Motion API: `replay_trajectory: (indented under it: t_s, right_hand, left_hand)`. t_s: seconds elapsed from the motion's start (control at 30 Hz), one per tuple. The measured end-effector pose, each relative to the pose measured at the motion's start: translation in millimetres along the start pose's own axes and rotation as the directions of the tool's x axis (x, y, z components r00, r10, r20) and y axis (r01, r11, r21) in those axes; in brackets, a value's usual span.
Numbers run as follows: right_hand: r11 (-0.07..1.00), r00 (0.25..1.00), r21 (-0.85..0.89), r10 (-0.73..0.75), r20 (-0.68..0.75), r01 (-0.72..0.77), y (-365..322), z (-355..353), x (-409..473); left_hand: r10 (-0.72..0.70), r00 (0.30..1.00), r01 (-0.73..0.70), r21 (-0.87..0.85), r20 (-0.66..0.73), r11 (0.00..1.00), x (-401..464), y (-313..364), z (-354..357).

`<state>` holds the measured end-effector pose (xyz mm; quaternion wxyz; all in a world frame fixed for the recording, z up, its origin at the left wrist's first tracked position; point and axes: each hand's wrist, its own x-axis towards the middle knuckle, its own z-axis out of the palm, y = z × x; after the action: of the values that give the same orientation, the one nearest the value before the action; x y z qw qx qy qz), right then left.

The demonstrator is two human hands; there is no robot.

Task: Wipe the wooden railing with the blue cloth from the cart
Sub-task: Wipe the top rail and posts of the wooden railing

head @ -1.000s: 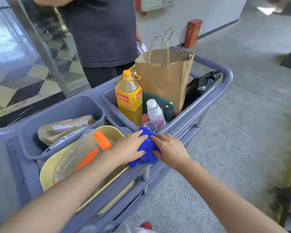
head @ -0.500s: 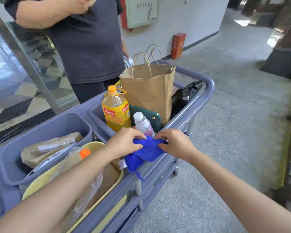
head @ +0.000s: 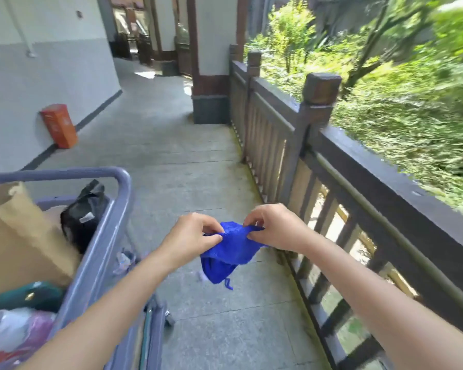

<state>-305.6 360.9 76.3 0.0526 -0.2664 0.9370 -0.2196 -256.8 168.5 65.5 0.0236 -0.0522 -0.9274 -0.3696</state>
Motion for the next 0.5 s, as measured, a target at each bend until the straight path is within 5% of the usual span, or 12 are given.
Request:
replay_trajectory:
  t_s: [0.17,0.33,0.5]
  right_hand:
    - [0.954,0.929,-0.007,0.292,-0.226,-0.301,91.9,-78.2,-104.7]
    - [0.866,0.790,0.008,0.460,-0.406,-0.500,159.9,-135.1,-214.8]
    - [0.727,0.601,0.085,0.622,-0.501,-0.681,190.9,-167.7,-304.2]
  left_hand:
    - [0.297,0.934,-0.279,-0.114,0.197,0.954,60.0,112.0,94.1]
    - [0.588,0.745,-0.545,-0.222,0.314,0.809,83.5,231.2,183.0]
    - [0.722,0.569,-0.652,-0.318,0.394,0.688,81.6,322.6,250.3]
